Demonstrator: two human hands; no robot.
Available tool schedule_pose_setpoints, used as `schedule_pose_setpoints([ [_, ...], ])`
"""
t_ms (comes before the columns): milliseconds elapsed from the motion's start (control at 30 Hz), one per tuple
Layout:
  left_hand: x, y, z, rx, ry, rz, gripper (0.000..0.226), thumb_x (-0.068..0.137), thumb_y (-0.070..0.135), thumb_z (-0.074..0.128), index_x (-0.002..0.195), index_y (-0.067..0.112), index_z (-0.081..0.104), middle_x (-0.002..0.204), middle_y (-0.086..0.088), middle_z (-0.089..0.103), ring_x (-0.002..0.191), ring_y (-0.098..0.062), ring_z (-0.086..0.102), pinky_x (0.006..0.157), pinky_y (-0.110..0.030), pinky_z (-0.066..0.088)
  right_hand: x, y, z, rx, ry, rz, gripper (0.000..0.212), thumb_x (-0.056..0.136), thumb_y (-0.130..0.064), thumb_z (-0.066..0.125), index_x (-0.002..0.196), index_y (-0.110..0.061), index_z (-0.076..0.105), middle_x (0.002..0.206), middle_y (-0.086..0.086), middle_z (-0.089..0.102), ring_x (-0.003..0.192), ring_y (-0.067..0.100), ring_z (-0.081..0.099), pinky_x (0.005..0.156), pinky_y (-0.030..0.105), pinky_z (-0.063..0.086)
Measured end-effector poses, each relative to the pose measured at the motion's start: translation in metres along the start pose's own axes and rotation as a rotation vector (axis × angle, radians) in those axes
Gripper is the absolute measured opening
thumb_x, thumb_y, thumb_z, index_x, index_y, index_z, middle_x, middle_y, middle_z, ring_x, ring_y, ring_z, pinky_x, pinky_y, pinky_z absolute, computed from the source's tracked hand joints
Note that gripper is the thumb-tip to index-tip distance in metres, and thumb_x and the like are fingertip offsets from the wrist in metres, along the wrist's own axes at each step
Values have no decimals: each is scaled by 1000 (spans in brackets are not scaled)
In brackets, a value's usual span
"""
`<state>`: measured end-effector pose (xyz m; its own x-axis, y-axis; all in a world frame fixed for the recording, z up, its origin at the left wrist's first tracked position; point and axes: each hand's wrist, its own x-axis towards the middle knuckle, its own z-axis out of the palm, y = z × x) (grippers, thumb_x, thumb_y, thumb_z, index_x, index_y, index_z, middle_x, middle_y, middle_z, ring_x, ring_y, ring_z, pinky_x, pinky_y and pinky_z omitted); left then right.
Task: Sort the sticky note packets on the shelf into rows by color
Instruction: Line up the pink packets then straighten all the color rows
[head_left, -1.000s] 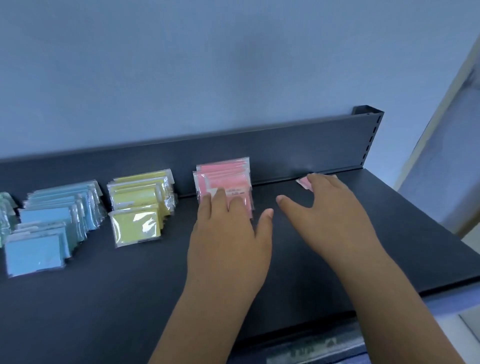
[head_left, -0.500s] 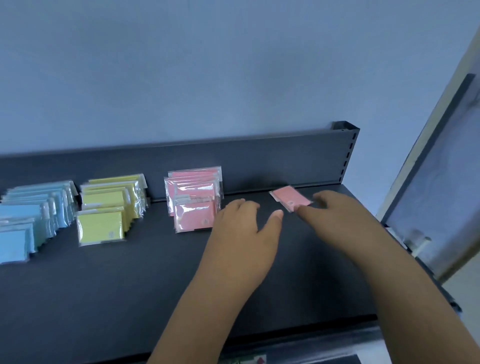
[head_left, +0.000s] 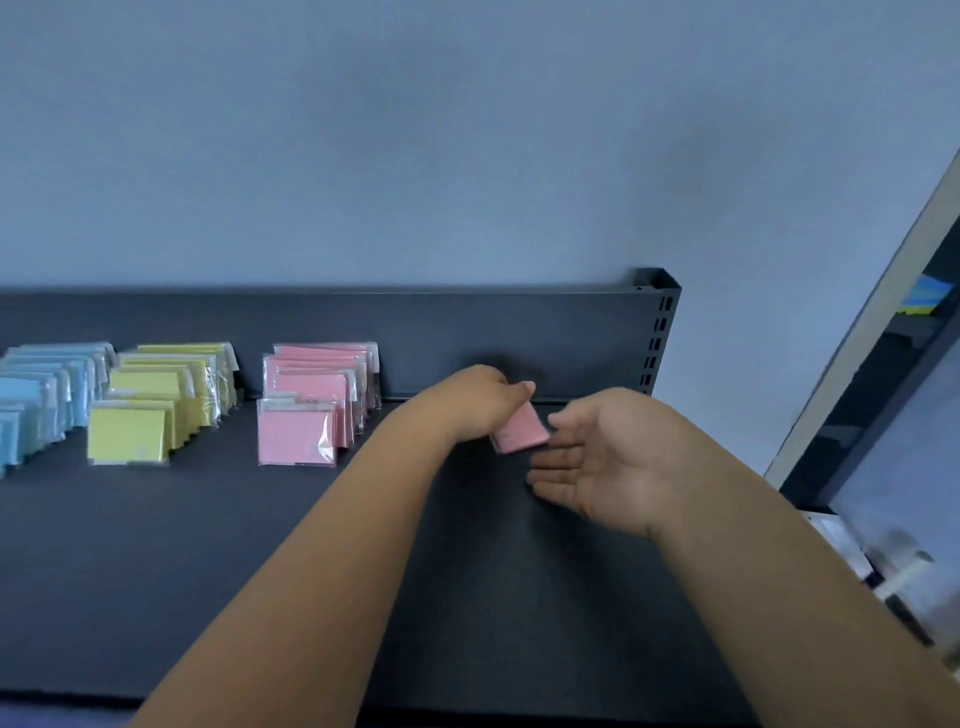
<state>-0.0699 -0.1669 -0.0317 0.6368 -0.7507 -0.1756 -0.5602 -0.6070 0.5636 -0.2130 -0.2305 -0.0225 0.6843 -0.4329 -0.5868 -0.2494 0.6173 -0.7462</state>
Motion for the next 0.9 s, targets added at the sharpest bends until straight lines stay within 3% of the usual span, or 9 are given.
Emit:
schedule_pose_setpoints([
  [133,15,11,11,-146,77,-52,44,104,48,48,92,8,65,95,-8,67,87,-26,61,68,-32,40,14,-5,-5,118,-39,47,35,97,-8,47,126,11,49,125,36,53,142,44,40,121,51,31],
  [200,15,18,12,-180,119,-88,44,103,47,51,82,10,61,81,-6,61,75,-24,56,61,-31,37,16,-8,-12,190,-16,59,42,95,-9,51,129,13,46,123,36,55,131,43,49,119,50,33],
  [267,15,23,11,-208,173,-124,43,102,43,54,76,9,59,74,-8,59,70,-26,55,62,-33,42,16,-12,-21,249,16,45,42,94,-9,52,129,14,46,112,32,58,120,40,53,118,49,34],
  [367,12,30,13,-244,270,-125,36,97,36,57,75,8,60,70,-10,59,67,-28,57,74,-40,54,16,-19,-30,257,43,41,45,94,-10,51,131,14,47,106,30,58,123,39,54,120,47,32],
  [567,1,42,23,-159,349,-116,39,97,36,55,83,1,67,75,-11,65,73,-29,62,66,-35,48,23,-21,-38,180,48,52,27,93,-10,54,88,16,57,109,30,65,112,37,61,117,44,36],
  [667,-9,44,29,-199,375,-103,38,96,33,56,72,4,59,66,-7,55,63,-24,50,56,-31,37,25,-20,-38,183,67,11,27,92,-10,55,100,14,62,112,28,66,109,35,62,112,42,39],
  [767,-17,41,32,-312,433,-66,33,94,28,55,85,-2,66,75,-17,63,63,-21,50,59,-31,39,23,-18,-34,164,123,-53,33,91,-10,56,118,7,64,112,20,69,105,31,64,98,38,41],
  [900,-32,40,33,-428,458,0,24,94,23,54,91,8,73,76,-4,67,65,-19,51,61,-33,44,15,-11,-32,133,177,-161,30,90,-6,55,118,-6,66,105,10,71,102,21,66,96,33,41],
])
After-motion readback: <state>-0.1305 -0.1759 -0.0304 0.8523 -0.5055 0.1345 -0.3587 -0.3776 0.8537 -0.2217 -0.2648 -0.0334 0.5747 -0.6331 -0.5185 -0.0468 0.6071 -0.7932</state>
